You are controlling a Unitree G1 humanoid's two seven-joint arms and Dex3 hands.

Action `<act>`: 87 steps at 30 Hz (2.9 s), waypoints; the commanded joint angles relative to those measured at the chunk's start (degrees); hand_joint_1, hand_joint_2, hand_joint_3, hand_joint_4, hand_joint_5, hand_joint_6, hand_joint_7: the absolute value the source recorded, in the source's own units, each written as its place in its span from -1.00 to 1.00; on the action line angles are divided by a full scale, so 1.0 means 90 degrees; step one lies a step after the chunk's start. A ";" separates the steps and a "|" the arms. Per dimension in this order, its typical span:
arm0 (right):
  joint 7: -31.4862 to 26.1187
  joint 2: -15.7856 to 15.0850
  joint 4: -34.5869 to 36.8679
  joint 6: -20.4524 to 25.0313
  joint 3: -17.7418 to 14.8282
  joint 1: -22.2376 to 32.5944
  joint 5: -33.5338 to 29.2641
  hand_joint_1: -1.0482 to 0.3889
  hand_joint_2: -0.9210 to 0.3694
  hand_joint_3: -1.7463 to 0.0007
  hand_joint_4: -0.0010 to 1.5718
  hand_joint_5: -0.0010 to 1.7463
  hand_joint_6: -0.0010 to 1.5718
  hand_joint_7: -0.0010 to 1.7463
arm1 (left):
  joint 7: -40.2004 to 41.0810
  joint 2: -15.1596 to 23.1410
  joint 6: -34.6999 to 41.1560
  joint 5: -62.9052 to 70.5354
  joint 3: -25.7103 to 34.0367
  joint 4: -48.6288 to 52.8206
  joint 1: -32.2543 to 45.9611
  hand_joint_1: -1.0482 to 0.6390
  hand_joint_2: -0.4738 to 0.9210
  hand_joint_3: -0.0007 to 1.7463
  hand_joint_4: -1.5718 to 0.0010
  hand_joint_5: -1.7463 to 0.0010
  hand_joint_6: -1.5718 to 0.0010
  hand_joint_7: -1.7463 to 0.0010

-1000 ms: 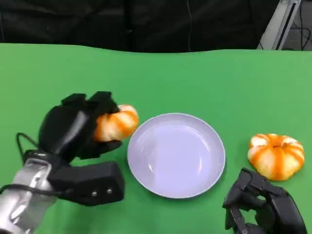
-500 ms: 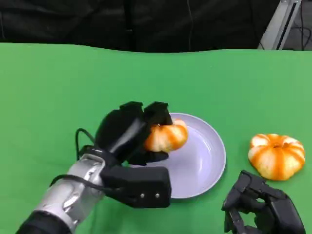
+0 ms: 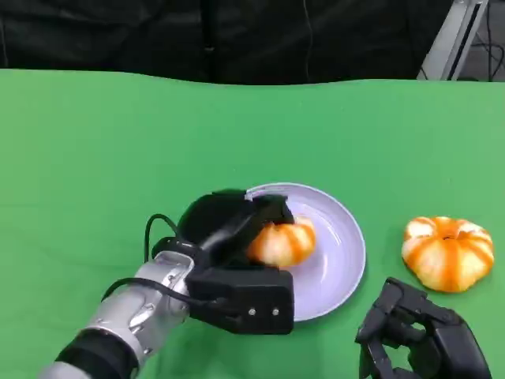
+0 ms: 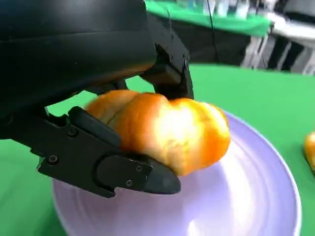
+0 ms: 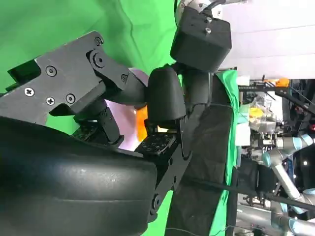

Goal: Grasp the bread from the table and place it into the plate.

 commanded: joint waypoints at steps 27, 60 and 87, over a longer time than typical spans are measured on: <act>-0.0014 -0.0065 -0.0020 0.0014 -0.0074 -0.0018 0.0074 0.28 -0.51 -0.29 0.05 1.00 -0.03 0.76 | -0.2329 -0.0027 0.0675 -0.3167 0.1495 -0.2337 0.1112 -0.09 1.00 -0.69 0.25 0.83 0.28 0.91; 0.0021 -0.0113 0.0065 -0.0010 -0.0109 -0.0141 0.0015 0.28 -0.50 -0.29 0.04 1.00 -0.05 0.78 | -0.6504 0.1170 0.4991 -0.9616 0.4803 -0.5606 0.5119 0.01 0.67 0.04 -0.06 -1.00 0.07 -1.00; 0.0125 -0.0159 -0.0172 0.0031 -0.0104 0.0090 0.0142 0.28 -0.50 -0.31 0.04 1.00 -0.04 0.77 | -0.6534 0.1085 0.3961 -0.8944 0.5044 -0.4608 0.5208 0.04 0.80 -0.12 -0.07 -1.00 0.01 -0.87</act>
